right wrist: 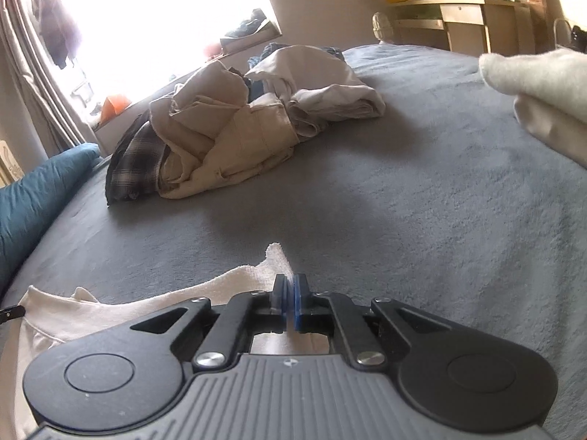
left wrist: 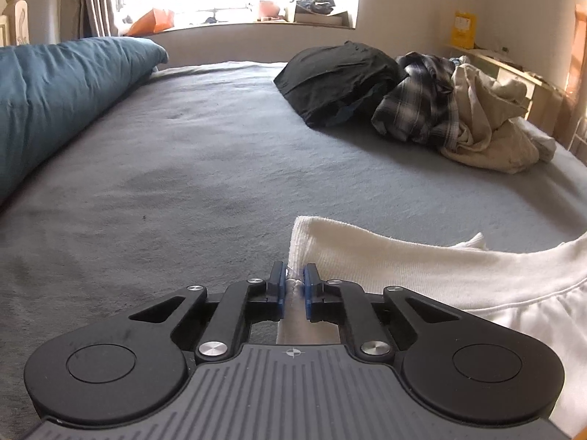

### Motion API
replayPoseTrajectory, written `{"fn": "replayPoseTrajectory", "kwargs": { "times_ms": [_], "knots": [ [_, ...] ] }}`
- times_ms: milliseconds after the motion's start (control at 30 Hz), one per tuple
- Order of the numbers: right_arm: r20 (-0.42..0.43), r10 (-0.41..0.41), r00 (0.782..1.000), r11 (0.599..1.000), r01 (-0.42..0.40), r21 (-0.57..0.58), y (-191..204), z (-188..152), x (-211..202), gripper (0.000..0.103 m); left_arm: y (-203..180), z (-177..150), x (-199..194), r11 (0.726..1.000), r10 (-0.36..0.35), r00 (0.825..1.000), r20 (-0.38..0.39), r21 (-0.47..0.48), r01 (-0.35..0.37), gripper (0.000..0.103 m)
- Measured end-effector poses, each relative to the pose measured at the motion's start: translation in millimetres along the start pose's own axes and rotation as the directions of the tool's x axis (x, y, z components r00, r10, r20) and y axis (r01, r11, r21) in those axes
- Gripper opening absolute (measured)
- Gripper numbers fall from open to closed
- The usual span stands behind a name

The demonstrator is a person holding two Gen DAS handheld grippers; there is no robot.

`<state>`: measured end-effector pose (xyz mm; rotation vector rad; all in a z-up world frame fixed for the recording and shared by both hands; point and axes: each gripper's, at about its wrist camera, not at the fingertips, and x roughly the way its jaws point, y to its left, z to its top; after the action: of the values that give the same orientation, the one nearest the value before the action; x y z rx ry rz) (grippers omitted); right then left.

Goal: Fold clothes

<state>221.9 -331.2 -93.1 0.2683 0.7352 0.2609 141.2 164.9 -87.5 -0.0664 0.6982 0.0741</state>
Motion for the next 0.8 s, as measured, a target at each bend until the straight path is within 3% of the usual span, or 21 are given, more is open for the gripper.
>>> {"fn": "replayPoseTrajectory", "kwargs": {
  "times_ms": [300, 533, 800],
  "knots": [
    [0.146, 0.035, 0.989, 0.999, -0.038, 0.022, 3.0, 5.5, -32.0, 0.002, -1.4, 11.1, -27.5, 1.000, -0.021, 0.994, 0.110, -0.014, 0.023, 0.009],
    [0.087, 0.007, 0.996, 0.998, -0.012, 0.060, -3.9, -4.9, -1.2, 0.003, 4.0, -3.4, 1.6, 0.998, 0.015, 1.000, 0.013, -0.057, -0.014, 0.009],
    [0.033, 0.000, 0.999, 0.997, -0.002, 0.080, -10.8, -9.9, 18.6, 0.003, 4.4, -9.7, 13.2, 0.998, 0.034, 0.999, -0.017, -0.050, -0.035, 0.010]
  ]
}}
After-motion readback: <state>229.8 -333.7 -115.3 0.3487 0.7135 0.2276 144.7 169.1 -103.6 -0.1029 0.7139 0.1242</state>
